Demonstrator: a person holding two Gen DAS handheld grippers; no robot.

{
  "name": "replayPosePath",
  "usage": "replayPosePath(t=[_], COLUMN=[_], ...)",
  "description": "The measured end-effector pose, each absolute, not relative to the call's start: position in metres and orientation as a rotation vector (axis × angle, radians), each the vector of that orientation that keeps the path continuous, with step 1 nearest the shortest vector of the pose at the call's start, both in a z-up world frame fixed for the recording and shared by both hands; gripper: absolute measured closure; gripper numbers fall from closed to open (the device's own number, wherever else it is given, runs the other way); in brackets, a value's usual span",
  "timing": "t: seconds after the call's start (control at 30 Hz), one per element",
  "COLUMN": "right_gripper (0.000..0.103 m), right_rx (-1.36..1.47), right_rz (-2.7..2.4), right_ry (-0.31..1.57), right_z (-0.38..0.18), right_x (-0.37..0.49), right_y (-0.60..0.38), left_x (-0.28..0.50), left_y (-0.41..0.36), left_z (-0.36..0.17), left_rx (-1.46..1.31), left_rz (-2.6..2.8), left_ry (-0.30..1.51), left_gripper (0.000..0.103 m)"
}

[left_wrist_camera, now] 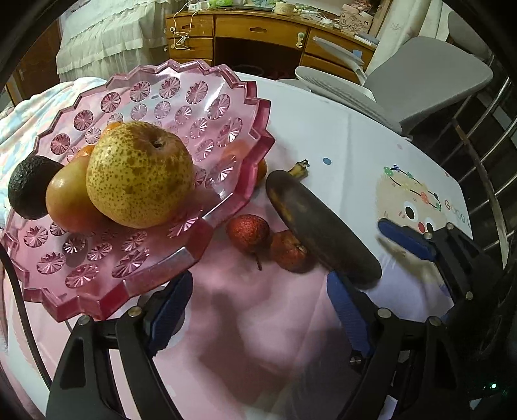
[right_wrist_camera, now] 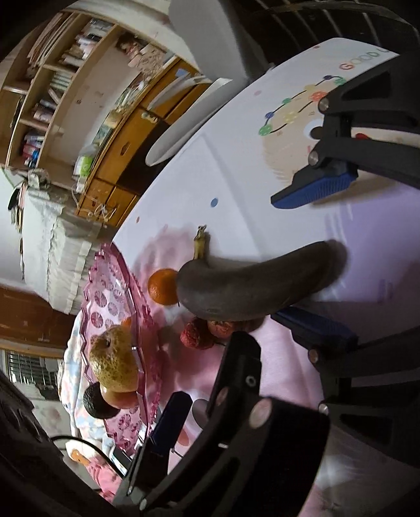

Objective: Organize fruits
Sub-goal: 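Move both tools back toward the dark banana and the lychees, then close the right tool around the dark banana, then grasp a red lychee with the left tool while the right tool holds the banana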

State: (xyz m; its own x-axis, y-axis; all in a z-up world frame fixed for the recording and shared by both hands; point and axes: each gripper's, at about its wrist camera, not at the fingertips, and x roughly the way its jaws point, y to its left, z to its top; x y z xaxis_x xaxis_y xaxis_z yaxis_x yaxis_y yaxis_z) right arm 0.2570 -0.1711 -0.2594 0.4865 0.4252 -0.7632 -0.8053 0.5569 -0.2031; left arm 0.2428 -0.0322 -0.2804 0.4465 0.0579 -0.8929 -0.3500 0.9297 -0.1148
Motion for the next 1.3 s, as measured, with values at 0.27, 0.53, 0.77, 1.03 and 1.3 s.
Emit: replayPosePath(t=[0.27,0.53,0.77,1.03,1.3], right_gripper=[0.069,0.07,0.071,0.071,0.072], right_rx=[-0.562,-0.477,-0.441,-0.377,-0.299], right_rz=[0.866,0.85,0.816,0.741,0.672], right_ry=[0.757,0.786,0.802,0.841,0.862], right_z=[-0.26,-0.248,-0.243,-0.234,-0.221], right_x=[0.262,0.276,0.284,0.293,0.301], right_y=[-0.166,-0.177,-0.189,-0.211,-0.221], left_x=[0.243,0.24,0.255,0.273,0.272], left_y=[-0.035,-0.051,-0.057,-0.058,-0.058], left_z=[-0.281,-0.282,-0.284,-0.288,-0.291], left_rx=[-0.294,-0.324,-0.305,-0.276,-0.326], left_rz=[0.309,0.375,0.389,0.428,0.393], left_ry=[1.047,1.019,0.987,0.98,1.014], left_gripper=[0.021,0.026,0.03,0.06,0.076])
